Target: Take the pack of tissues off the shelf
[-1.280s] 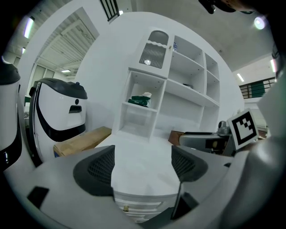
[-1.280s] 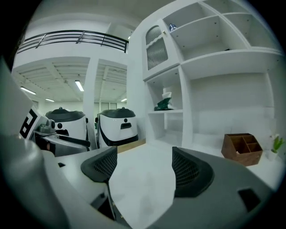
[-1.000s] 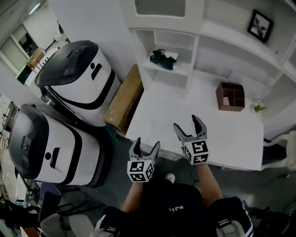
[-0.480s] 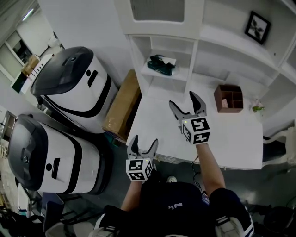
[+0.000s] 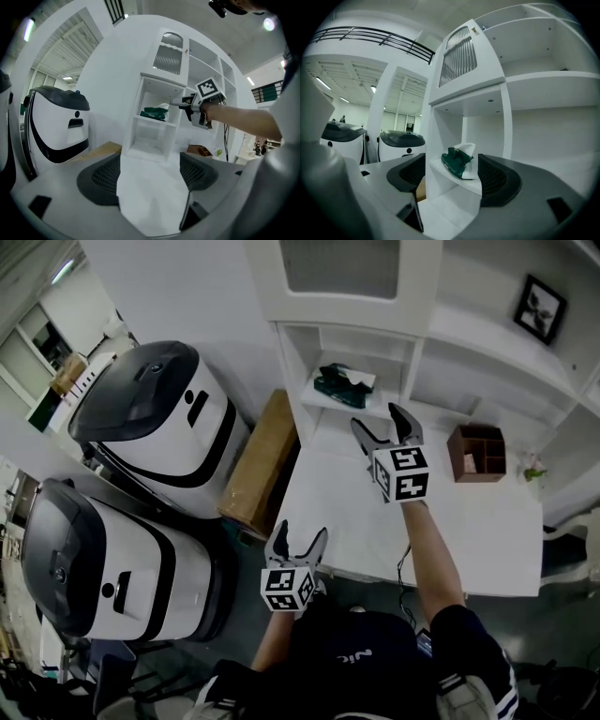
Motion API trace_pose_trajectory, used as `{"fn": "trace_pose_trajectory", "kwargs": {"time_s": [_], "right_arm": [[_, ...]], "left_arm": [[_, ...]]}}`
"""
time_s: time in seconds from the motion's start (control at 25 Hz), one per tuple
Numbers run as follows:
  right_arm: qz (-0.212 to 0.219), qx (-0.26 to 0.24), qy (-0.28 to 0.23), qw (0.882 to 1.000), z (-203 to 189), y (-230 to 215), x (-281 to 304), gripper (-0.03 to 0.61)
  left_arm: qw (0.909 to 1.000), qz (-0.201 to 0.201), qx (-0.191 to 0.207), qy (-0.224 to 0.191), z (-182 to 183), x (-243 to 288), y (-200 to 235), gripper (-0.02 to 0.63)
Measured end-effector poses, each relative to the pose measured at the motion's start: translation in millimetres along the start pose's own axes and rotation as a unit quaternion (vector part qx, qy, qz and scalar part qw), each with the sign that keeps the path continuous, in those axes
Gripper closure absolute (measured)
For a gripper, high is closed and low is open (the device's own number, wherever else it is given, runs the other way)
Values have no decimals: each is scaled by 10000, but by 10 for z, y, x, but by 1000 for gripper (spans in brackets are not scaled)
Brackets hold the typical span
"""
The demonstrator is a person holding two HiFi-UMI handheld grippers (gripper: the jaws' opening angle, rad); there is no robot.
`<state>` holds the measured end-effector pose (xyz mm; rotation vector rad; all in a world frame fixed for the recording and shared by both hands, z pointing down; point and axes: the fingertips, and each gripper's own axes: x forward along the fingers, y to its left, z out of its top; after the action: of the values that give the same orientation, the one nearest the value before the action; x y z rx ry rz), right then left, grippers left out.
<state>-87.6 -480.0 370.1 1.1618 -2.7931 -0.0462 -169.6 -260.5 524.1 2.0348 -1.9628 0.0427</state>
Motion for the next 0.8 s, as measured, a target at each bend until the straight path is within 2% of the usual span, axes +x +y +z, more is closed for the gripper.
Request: {"fn": "trace_pose_trajectory", "kwargs": {"time_s": [0.28,0.44,0.52,0.6,0.8], "right_arm": [[-183,-38,187,9996,-3,-140,463,231],[-384,-151,360,9985,-106,-253,683,236],[-462,-119,463,9978,-177,-318,779,238],[-460,-16,535,9975,-233,-362,870,238],[-246,267,655,9972,-354,-394,1068,239]], "left_arm": [[9999,153,-25,67,22,106,252,235],[9986,44,-518,-95,139,179,297,236],[9986,-37,-514,-151,212,232,312,235],[9986,-70,-493,-181,272,284,361,235],[9968,-102,-742,-265,373,369,518,235]]}}
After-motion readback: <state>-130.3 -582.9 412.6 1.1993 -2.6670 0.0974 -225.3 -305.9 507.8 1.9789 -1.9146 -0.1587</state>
